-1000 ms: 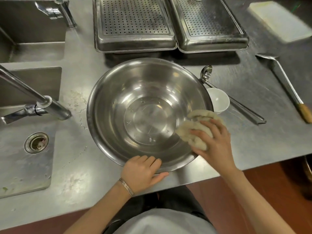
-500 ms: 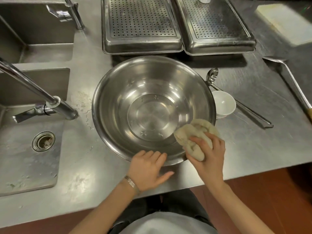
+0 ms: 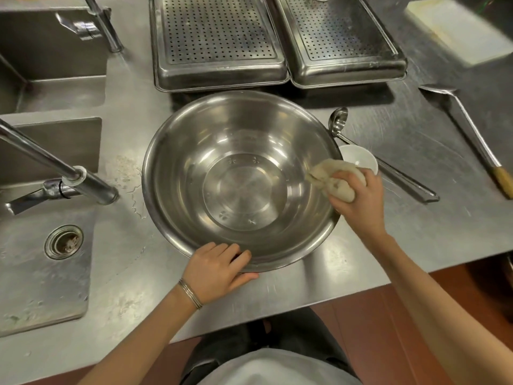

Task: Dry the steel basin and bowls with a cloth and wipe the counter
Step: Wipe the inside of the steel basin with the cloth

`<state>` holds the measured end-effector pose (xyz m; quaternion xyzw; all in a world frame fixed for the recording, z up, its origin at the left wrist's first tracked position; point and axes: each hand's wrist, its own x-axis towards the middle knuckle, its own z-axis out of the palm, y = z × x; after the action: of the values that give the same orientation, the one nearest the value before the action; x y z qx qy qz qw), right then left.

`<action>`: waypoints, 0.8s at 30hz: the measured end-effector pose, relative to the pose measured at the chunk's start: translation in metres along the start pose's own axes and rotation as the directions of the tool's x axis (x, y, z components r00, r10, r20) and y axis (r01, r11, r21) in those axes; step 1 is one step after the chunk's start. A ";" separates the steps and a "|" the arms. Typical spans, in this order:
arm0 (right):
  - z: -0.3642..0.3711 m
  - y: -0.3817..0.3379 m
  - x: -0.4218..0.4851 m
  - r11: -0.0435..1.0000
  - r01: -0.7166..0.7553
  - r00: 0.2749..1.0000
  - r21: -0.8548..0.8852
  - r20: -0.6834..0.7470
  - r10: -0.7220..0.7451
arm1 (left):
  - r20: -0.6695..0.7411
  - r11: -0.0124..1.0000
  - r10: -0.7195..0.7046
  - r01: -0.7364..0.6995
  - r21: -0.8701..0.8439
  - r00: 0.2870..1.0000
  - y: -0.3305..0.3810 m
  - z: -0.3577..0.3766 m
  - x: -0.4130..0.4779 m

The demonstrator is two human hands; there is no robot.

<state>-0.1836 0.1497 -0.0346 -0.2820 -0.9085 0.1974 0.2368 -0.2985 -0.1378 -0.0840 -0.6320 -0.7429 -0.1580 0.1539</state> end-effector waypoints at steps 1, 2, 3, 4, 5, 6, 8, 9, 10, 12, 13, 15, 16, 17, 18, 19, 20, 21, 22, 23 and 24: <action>0.001 -0.005 -0.011 0.999 -0.036 0.999 0.019 0.000 0.036 | 0.003 1.000 -0.002 0.002 0.002 1.000 -0.003 -0.001 -0.001; 0.001 -0.010 -0.024 0.998 -0.059 0.998 0.034 0.012 0.058 | 0.006 1.000 0.003 -0.003 0.003 1.000 -0.006 -0.002 -0.002; 0.000 -0.014 -0.037 0.997 -0.064 0.998 0.039 0.030 0.063 | 0.006 1.000 0.018 -0.018 0.002 1.000 -0.010 -0.004 -0.005; -0.001 -0.018 -0.049 0.998 -0.056 0.997 0.041 0.047 0.054 | 0.007 0.999 0.038 -0.038 -0.002 0.999 -0.016 -0.006 -0.009; -0.003 -0.022 -0.060 0.998 -0.039 0.997 0.044 0.065 0.036 | 0.013 0.998 0.060 -0.060 -0.016 0.998 -0.022 -0.009 -0.013; -0.006 -0.026 -0.069 0.999 -0.021 0.996 0.048 0.082 0.017 | 0.031 0.996 0.079 -0.077 -0.042 0.996 -0.030 -0.014 -0.016; -0.008 -0.033 -0.081 0.997 -0.009 0.994 0.079 0.109 0.000 | 0.100 0.992 0.091 -0.082 -0.094 0.991 -0.044 -0.024 -0.021; -0.008 -0.035 -0.085 0.995 -0.020 0.994 0.097 0.111 0.009 | 0.138 0.992 0.081 -0.066 -0.110 0.987 -0.047 -0.030 -0.020; -0.007 -0.038 -0.088 0.993 -0.033 0.994 0.110 0.107 0.021 | 0.162 0.992 0.063 -0.045 -0.114 0.985 -0.045 -0.034 -0.019; -0.005 -0.040 -0.089 0.992 -0.049 0.995 0.116 0.093 0.038 | 0.153 0.993 0.026 -0.008 -0.117 0.988 -0.026 -0.033 -0.013; -0.004 -0.041 -0.088 0.992 -0.051 0.995 0.114 0.088 0.041 | 0.139 0.991 0.004 0.014 -0.132 0.990 -0.010 -0.028 -0.007; -0.003 -0.039 -0.086 0.994 -0.044 0.995 0.104 0.088 0.034 | 0.118 0.985 -0.051 0.069 -0.156 0.992 0.025 -0.013 0.008; -0.004 -0.037 -0.085 0.995 -0.029 0.995 0.096 0.097 0.019 | 0.114 0.983 -0.088 0.105 -0.153 0.990 0.040 -0.006 0.015; -0.005 -0.034 -0.083 0.996 -0.009 0.994 0.087 0.110 0.000 | 0.116 0.978 -0.128 0.145 -0.153 0.985 0.051 -0.001 0.022; -0.006 -0.029 -0.080 0.997 0.007 0.993 0.078 0.121 -0.016 | 0.121 0.971 -0.161 0.179 -0.156 0.980 0.057 0.003 0.027; -0.007 -0.022 -0.073 0.997 0.013 0.992 0.072 0.127 -0.023 | 0.113 0.969 -0.178 0.194 -0.153 0.977 0.058 0.005 0.030; -0.008 -0.015 -0.063 0.998 0.008 0.992 0.069 0.128 -0.017 | 0.103 0.970 -0.181 0.195 -0.144 0.978 0.057 0.006 0.029; -0.009 -0.008 -0.050 0.998 -0.006 0.992 0.067 0.127 -0.003 | 0.087 0.974 -0.175 0.185 -0.133 0.981 0.054 0.006 0.027; -0.008 -0.002 -0.035 0.998 -0.021 0.991 0.062 0.130 0.013 | 0.071 0.978 -0.164 0.171 -0.121 0.984 0.051 0.005 0.024; -0.008 0.003 -0.019 0.998 -0.027 0.990 0.053 0.137 0.020 | 0.056 0.981 -0.155 0.161 -0.106 0.986 0.048 0.004 0.022; -0.010 0.006 -0.006 0.999 -0.020 0.988 0.044 0.151 0.014 | 0.049 0.983 -0.152 0.156 -0.095 0.987 0.046 0.003 0.021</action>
<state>-0.1718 0.1525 -0.0315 -0.2686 -0.9166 0.2407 0.1723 -0.2567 -0.1108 -0.0760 -0.5826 -0.7840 -0.1926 0.0943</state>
